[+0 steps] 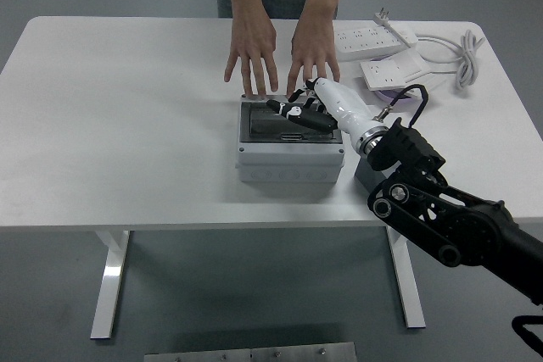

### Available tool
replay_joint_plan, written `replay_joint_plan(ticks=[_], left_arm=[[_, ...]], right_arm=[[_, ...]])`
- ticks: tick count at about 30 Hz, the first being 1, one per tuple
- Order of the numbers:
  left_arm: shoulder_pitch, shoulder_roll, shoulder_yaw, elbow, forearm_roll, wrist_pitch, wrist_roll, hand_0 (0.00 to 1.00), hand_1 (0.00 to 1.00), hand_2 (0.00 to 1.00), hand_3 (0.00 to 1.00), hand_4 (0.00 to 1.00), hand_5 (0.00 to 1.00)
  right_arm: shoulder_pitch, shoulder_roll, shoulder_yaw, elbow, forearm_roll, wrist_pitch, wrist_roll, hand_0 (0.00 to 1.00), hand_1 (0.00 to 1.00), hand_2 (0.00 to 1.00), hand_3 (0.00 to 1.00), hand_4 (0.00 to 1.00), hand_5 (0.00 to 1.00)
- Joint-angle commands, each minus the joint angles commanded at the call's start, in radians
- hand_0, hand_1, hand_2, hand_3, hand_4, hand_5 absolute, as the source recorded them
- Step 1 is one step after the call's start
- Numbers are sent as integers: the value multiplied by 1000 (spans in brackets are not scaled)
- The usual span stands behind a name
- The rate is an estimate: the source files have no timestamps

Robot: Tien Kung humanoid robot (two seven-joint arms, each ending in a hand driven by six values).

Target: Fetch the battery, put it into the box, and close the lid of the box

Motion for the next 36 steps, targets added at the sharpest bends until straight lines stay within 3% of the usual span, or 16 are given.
replay_joint_plan(ticks=[9, 16, 23, 29, 31, 36], left_arm=[[0, -1, -1, 0, 0, 1, 1, 632, 698, 573, 541, 500, 2], [4, -2, -2, 0, 1, 3, 2, 632, 698, 573, 541, 500, 2], [12, -8, -1, 1, 0, 7, 0, 632, 698, 573, 541, 500, 2], [16, -15, 4, 2, -6, 13, -4, 632, 698, 573, 541, 500, 2], [15, -16, 4, 2, -7, 14, -6, 632, 698, 573, 541, 500, 2], [15, -18, 8, 3, -14, 20, -11, 632, 698, 573, 541, 500, 2]], right_arm=[[-3, -8, 35, 8, -18, -1, -3, 231, 308, 454, 618, 988, 998], [-36, -18, 134, 9, -46, -30, 29, 228, 302, 445, 618, 985, 998], [-120, -14, 286, 37, -52, -109, 124, 226, 302, 443, 612, 985, 998], [-205, -14, 430, 47, 25, -162, 243, 226, 299, 438, 597, 984, 998], [-229, -19, 480, 44, 67, -157, 287, 226, 299, 438, 597, 984, 998], [-303, -43, 607, 23, 218, -58, 424, 246, 308, 429, 562, 985, 998]])
